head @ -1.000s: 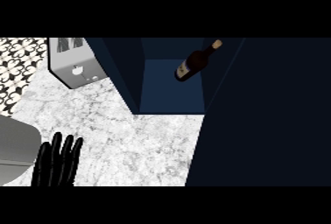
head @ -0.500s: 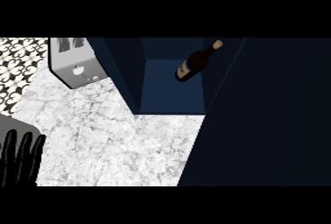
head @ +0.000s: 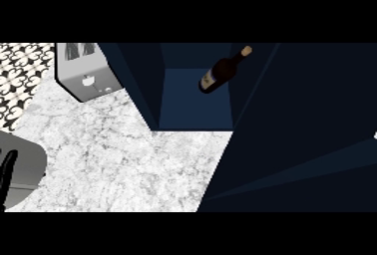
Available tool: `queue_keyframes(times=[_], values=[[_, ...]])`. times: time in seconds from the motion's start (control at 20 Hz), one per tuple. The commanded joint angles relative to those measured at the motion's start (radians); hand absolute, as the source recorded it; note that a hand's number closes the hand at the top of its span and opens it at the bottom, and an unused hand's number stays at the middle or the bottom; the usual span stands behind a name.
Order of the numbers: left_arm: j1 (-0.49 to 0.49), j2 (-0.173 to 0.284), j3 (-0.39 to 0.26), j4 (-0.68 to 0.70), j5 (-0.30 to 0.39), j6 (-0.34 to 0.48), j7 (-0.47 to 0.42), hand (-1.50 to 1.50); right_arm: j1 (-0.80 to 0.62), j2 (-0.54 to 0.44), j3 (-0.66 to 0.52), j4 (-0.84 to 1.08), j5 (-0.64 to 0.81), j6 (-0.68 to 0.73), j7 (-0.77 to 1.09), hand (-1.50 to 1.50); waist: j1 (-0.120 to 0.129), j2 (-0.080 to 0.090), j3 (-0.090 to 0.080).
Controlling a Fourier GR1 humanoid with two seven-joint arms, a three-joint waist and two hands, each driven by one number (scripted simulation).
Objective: Pick up the wine, place it into the cabinet and close the cabinet
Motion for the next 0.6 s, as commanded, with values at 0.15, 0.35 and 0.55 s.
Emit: queue_keyframes(times=[0.15, 0.35, 0.55], values=[[-0.005, 0.052, 0.117, 0.007, 0.074, -0.085, 0.056, -1.5, -0.131, 0.026, 0.231, -0.003, 0.13, -0.159, -0.007, 1.5, 0.007, 0.001, -0.001], [0.003, 0.032, 0.127, 0.048, 0.081, -0.125, 0.046, -1.5, -0.213, 0.026, 0.301, 0.058, 0.199, -0.26, -0.048, 1.5, 0.006, -0.001, -0.001], [-0.044, 0.019, 0.114, 0.059, 0.11, -0.154, 0.092, -1.5, -0.392, 0.024, 0.236, 0.137, 0.2, -0.351, 0.003, 1.5, 0.011, 0.006, -0.001]])
